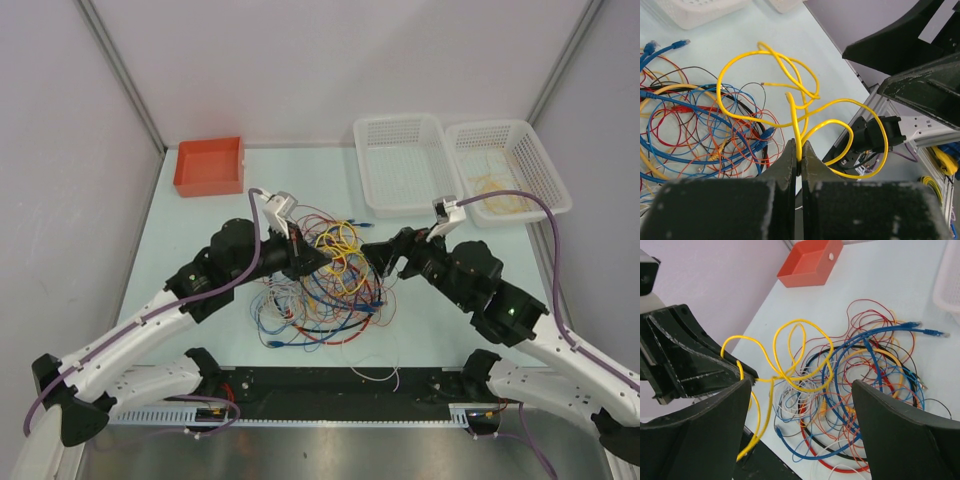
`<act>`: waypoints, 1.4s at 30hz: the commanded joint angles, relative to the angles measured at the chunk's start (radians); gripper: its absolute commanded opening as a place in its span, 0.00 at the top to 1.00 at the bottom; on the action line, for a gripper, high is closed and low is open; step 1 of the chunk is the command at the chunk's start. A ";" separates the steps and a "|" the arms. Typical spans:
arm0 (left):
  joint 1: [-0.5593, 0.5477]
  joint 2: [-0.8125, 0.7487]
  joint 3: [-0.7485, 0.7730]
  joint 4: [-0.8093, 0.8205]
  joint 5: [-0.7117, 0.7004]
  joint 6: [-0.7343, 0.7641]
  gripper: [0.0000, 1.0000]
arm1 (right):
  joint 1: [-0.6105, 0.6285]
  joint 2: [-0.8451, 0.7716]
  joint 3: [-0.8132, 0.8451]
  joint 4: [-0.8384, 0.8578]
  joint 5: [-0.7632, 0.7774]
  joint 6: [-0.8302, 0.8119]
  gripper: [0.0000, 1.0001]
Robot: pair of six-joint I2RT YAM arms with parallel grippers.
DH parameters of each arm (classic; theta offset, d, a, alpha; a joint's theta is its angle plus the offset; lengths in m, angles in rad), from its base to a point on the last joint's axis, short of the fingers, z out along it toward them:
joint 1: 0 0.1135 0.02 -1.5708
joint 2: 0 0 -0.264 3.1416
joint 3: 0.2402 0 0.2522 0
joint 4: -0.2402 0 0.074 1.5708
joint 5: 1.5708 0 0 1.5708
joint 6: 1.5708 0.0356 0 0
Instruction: Untangle the cables
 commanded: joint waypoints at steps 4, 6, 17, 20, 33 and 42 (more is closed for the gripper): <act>-0.039 0.012 -0.002 0.062 0.019 0.036 1.00 | -0.010 0.098 0.065 0.131 -0.106 -0.005 0.18; -0.046 0.012 -0.006 0.070 0.023 0.036 1.00 | -0.008 0.128 0.065 0.134 -0.115 -0.003 0.19; -0.074 0.020 -0.011 0.085 0.025 0.041 1.00 | -0.010 0.205 0.065 0.112 -0.129 -0.008 0.52; -0.075 0.016 -0.011 0.071 -0.001 0.042 1.00 | -0.010 0.193 0.065 0.089 -0.098 -0.012 0.70; -0.057 0.074 -0.037 -0.310 -0.514 -0.091 0.91 | -0.117 -0.023 0.090 -0.070 0.055 -0.074 1.00; -0.017 0.035 -0.071 -0.323 -0.554 -0.114 0.91 | -0.145 -0.043 0.192 -0.113 0.133 -0.155 1.00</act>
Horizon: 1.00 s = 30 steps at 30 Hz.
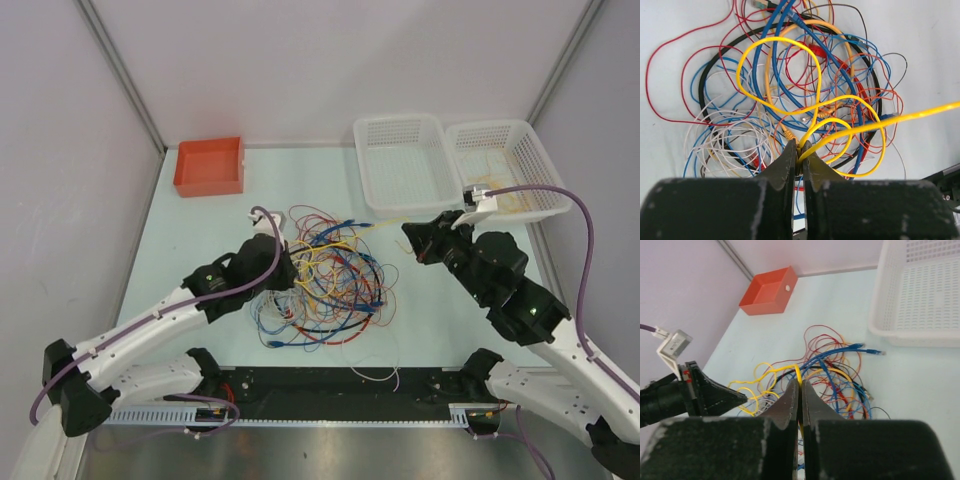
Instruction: Untangle the cables
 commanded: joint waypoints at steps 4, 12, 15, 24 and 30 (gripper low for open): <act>0.102 -0.034 -0.041 -0.054 -0.037 -0.060 0.91 | -0.037 -0.073 0.176 -0.023 0.190 -0.146 1.00; 0.275 -0.118 -0.124 -0.014 0.087 -0.066 0.70 | -0.040 -0.133 0.295 -0.005 0.319 -0.223 1.00; 0.280 -0.137 -0.120 0.013 0.115 -0.049 0.29 | -0.036 -0.118 0.323 -0.020 0.290 -0.211 1.00; 0.281 -0.181 -0.120 0.092 0.159 -0.051 0.00 | -0.034 -0.089 0.326 -0.057 0.247 -0.173 1.00; 0.281 -0.184 -0.133 0.133 0.191 -0.052 0.00 | -0.034 -0.080 0.326 -0.078 0.238 -0.163 1.00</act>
